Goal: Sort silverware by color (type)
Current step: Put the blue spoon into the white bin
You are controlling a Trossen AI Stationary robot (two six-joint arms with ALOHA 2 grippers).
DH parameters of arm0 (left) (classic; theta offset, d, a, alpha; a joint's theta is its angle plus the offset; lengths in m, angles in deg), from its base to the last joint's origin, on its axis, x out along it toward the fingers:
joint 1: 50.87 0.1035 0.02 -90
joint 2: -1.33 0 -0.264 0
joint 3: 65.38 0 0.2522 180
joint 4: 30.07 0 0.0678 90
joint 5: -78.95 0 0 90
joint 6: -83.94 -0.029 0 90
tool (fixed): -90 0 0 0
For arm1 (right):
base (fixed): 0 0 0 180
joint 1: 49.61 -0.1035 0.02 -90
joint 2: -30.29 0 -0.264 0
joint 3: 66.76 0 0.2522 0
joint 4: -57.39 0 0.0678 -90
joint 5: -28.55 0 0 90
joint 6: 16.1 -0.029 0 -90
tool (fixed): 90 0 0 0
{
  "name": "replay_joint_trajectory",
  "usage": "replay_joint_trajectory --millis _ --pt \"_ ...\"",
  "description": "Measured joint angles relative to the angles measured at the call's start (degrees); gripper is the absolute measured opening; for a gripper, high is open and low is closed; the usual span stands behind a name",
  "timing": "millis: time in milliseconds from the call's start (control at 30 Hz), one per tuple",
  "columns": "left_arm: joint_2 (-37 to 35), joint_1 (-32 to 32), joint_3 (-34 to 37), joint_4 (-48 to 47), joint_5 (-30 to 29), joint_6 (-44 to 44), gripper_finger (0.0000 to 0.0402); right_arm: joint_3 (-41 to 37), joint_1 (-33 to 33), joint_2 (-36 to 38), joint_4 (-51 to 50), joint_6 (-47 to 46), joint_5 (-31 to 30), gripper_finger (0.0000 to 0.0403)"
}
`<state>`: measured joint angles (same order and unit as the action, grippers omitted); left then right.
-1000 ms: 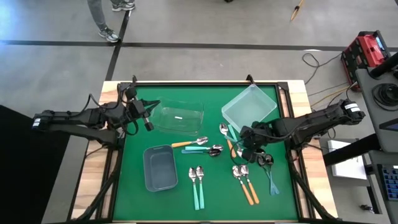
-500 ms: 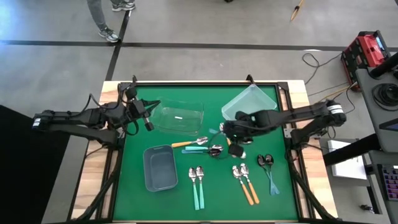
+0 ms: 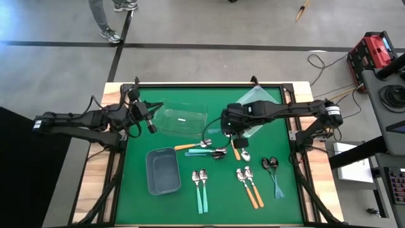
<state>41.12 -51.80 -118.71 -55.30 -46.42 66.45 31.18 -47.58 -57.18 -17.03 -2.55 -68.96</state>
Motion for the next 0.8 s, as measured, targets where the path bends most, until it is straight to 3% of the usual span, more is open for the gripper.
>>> replay_joint_trajectory --millis 400,667,800 --pt "0.0 0.0 0.0 0.42 0.0 0.0 0.0 0.09 5.9 0.03 6.93 -2.05 -0.04 0.0009" --pt "0.0 0.0 0.0 0.4 0.0 0.0 0.0 0.09 10.24 0.05 -0.41 18.76 0.02 0.0009" --pt "0.0 0.0 0.0 0.37 0.0 0.0 0.0 0.04 14.91 0.12 -4.64 19.39 -0.15 0.0009"
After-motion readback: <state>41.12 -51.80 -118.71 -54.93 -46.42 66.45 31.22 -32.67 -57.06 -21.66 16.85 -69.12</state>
